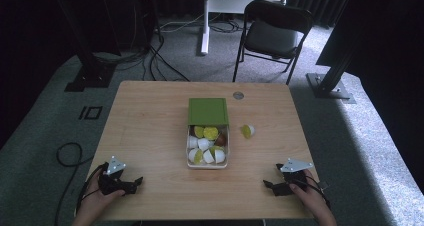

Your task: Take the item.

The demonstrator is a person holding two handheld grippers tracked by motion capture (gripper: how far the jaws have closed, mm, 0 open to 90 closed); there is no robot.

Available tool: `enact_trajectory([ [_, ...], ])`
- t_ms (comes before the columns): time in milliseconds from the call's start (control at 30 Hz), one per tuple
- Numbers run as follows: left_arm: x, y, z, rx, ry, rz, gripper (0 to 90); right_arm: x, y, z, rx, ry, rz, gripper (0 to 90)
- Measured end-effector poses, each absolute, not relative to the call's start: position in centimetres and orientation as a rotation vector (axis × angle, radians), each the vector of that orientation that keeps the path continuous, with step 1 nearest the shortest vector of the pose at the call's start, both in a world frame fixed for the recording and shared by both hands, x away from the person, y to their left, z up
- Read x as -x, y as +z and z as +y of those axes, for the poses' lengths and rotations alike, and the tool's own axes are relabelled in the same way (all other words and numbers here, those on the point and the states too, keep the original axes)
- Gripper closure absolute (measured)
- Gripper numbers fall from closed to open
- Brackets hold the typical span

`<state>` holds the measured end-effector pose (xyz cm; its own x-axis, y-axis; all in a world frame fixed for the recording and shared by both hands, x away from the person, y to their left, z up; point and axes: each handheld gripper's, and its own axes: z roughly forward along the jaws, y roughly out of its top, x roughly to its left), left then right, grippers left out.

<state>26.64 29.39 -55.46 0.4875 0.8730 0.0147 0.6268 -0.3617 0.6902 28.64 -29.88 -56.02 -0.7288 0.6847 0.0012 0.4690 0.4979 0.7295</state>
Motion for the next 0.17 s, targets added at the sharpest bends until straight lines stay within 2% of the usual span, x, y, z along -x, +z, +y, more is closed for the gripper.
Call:
enact_trajectory([
  [167,-26.64,-55.46,29.39,-2.111,0.511,1.23,3.5,-28.65,-56.02,-29.89,-0.974,1.065,2.457,12.5],
])
